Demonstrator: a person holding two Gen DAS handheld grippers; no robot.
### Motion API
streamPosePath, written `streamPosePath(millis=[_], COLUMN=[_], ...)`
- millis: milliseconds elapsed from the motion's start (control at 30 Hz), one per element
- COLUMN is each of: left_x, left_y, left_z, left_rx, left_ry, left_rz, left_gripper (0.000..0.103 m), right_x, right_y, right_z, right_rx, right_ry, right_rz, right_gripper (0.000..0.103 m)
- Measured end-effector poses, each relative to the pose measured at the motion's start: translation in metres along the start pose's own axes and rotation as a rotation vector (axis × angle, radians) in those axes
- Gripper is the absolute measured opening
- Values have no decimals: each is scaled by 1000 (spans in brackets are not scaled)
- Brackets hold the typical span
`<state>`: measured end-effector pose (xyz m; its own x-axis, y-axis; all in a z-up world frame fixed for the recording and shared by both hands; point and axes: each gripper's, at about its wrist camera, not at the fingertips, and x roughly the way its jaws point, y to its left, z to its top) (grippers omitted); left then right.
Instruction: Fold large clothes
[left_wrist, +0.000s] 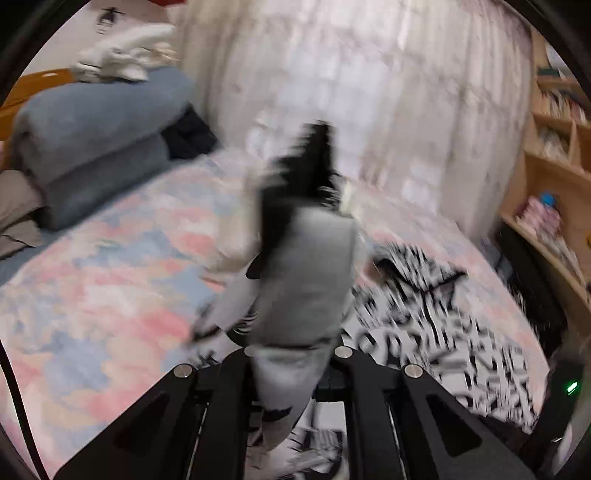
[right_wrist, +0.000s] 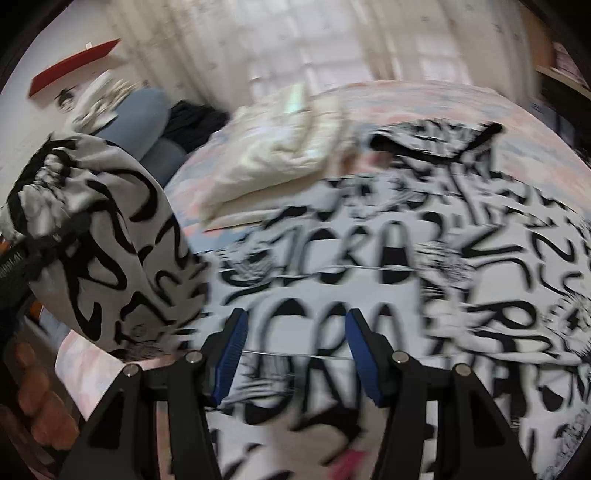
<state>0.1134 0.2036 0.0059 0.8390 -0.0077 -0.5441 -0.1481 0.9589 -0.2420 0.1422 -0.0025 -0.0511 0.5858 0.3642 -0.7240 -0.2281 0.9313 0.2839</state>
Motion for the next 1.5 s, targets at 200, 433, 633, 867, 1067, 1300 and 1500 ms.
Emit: streamPosePath(millis=[200,433,633,867,1067,1300,1500], left_x=[67,84,55,32,0,-30,-50], left_y=[-64,-69,-72,-97,-86,-50,-9], left_z=[-65,-95,-90,-107,-119,-125,-140], left_rx=[145,145,148,215,207,180,121], left_ry=[231,364,317,344,341,351,356], left_rz=[42,58,-17,-23,31,48,94], left_gripper=[11,16,102,102,102,102,100], right_x=[-5,-14,-36,-61,-75,-61,-26], right_y=[-48,-85,-92,-94,-93,-85,-74], right_z=[-14,-33,-38,-45,-61,-81,-83], right_rx=[57,113,141,102,79,47,67], right_ry=[33,58,16,-21,-21,79,194], right_rz=[-56,-81,-40,-20,16,62,165], right_gripper=[55,55,55,55,55,64,68])
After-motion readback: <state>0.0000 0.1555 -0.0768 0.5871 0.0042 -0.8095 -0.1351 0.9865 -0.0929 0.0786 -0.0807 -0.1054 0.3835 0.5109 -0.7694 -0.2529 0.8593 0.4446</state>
